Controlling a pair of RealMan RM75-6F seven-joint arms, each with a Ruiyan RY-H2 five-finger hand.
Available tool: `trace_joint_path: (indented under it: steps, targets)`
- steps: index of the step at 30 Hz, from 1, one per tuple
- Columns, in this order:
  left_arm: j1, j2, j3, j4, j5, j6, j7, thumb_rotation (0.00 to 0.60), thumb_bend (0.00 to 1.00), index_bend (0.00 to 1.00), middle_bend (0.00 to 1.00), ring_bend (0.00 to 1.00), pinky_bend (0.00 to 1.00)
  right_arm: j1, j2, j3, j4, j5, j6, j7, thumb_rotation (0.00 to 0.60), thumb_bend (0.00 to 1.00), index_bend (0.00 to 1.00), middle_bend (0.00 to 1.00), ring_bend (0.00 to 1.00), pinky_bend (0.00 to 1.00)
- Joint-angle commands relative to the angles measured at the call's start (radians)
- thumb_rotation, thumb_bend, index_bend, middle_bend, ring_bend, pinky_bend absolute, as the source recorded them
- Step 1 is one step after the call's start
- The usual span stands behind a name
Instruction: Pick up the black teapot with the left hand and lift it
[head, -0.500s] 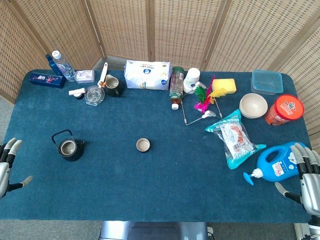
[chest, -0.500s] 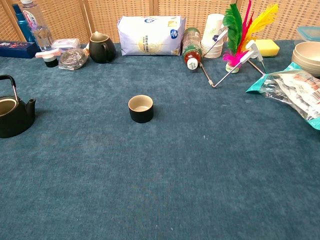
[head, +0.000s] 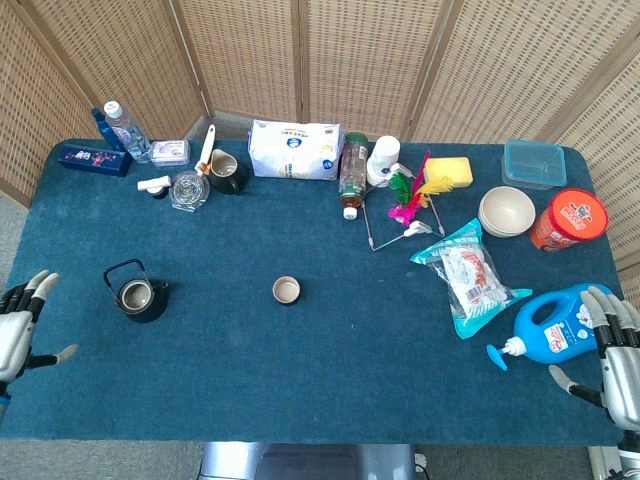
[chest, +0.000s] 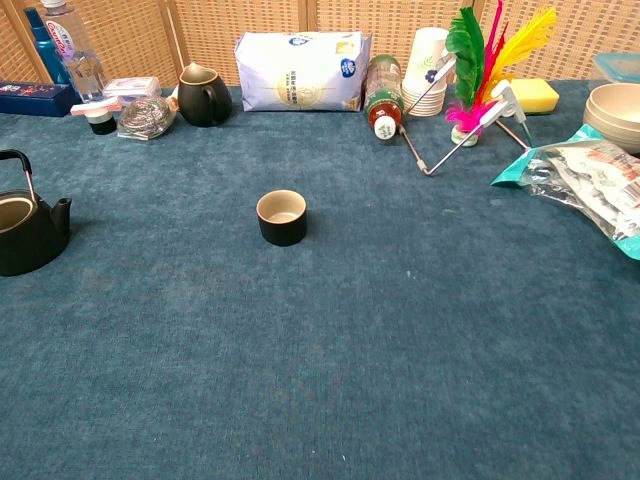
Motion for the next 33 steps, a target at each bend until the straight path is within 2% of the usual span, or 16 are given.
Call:
trace_joint_path:
  steps: [1,6,9,13,21,26,30,33]
  targets:
    - [-0.130,0.059,-0.076,0.020,-0.125,-0.240,-0.135,0.600,0.24,0.00,0.00,0.00,0.02,0.002,0.000,0.000,0.000,0.003,-0.004,0.000,0.600,0.00,0.00,0.00,0.00,0.00]
    - [-0.194,0.064,-0.107,0.056,-0.203,-0.329,-0.108,0.600,0.25,0.00,0.00,0.00,0.02,0.003,0.001,0.002,0.000,0.008,-0.005,0.002,0.600,0.00,0.00,0.00,0.00,0.00]
    - [-0.258,0.058,-0.127,0.102,-0.289,-0.440,-0.097,0.600,0.25,0.00,0.00,0.00,0.02,0.003,0.001,0.003,0.001,0.013,-0.008,0.003,0.600,0.00,0.00,0.00,0.00,0.00]
    - [-0.302,0.053,-0.131,0.130,-0.344,-0.531,-0.100,0.600,0.25,0.00,0.00,0.00,0.02,0.002,0.001,0.004,0.000,0.014,-0.006,0.003,0.600,0.00,0.00,0.00,0.00,0.00]
    - [-0.369,0.018,-0.153,0.196,-0.364,-0.658,-0.153,0.600,0.25,0.00,0.00,0.00,0.02,0.005,-0.002,0.003,0.000,0.016,-0.012,-0.003,0.600,0.00,0.00,0.00,0.00,0.00]
    - [-0.405,0.018,-0.158,0.199,-0.363,-0.719,-0.164,0.600,0.25,0.00,0.00,0.00,0.02,0.007,-0.004,0.003,0.001,0.018,-0.017,-0.004,0.600,0.00,0.00,0.00,0.00,0.00]
    - [-0.459,0.010,-0.134,0.231,-0.376,-0.771,-0.118,0.600,0.25,0.00,0.00,0.00,0.02,0.006,-0.001,0.002,0.000,0.016,-0.016,0.001,0.600,0.00,0.00,0.00,0.00,0.00]
    - [-0.496,-0.007,-0.121,0.229,-0.411,-0.793,-0.100,0.600,0.26,0.04,0.01,0.01,0.07,0.007,-0.002,0.002,0.001,0.018,-0.017,0.000,0.600,0.00,0.00,0.00,0.00,0.00]
